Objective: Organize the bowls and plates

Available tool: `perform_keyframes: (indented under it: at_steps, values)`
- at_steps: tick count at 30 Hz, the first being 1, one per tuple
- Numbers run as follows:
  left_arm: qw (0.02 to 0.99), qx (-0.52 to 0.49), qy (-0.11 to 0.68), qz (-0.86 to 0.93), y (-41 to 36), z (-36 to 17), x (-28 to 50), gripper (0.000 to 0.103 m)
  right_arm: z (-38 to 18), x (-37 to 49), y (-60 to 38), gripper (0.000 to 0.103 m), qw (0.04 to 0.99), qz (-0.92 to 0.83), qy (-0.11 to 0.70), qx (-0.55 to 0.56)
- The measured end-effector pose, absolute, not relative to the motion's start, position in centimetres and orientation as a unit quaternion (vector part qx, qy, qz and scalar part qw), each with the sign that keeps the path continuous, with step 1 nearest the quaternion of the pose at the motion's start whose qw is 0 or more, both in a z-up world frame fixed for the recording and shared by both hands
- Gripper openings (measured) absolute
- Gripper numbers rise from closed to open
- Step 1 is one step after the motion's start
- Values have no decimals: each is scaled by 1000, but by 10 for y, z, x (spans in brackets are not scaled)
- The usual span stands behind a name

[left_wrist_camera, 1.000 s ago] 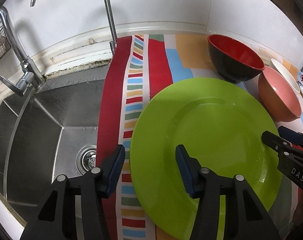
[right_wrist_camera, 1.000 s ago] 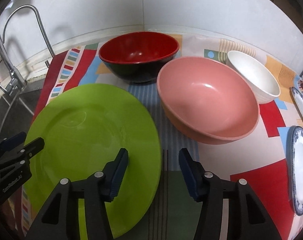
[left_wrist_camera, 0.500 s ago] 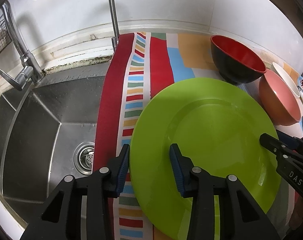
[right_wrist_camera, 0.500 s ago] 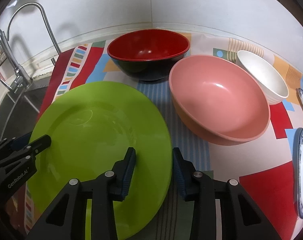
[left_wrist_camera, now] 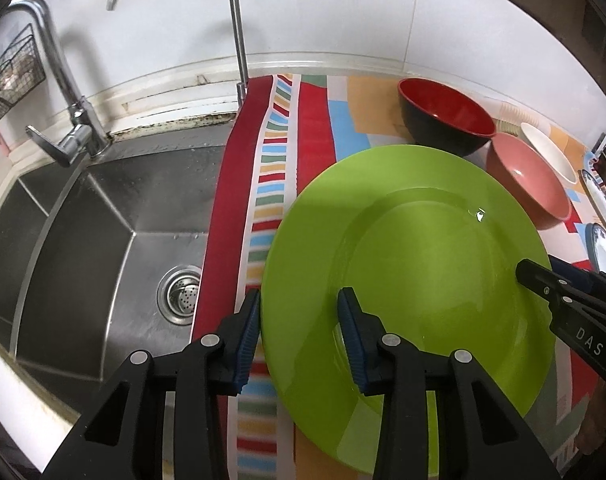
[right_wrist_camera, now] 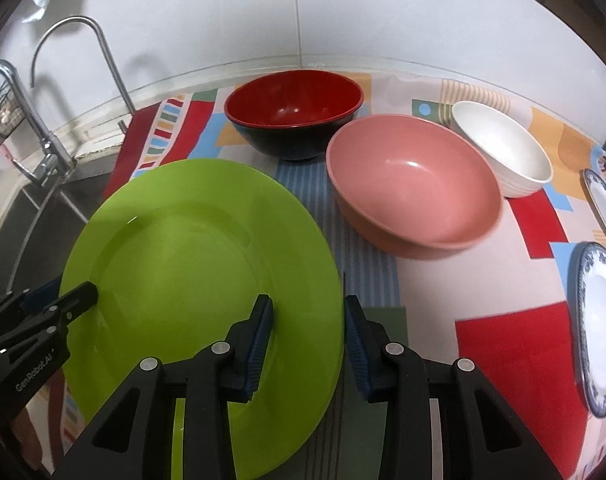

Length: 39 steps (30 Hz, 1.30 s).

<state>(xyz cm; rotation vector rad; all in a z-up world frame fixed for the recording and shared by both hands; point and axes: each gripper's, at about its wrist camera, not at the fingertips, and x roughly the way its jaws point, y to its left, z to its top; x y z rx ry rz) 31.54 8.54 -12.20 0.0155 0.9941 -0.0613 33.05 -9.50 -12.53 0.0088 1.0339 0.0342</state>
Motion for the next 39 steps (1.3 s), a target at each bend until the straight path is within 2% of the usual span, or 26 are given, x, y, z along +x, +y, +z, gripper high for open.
perform_keyframes:
  at_steps: [19,39]
  values:
    - [877,15,476,-59,33,-113,225,38,-103,239,-153,37,863,-3,505,16]
    - [873,11,484,-68,-8,-141,228,37,-127,216,-199,37,863,-40,504,19]
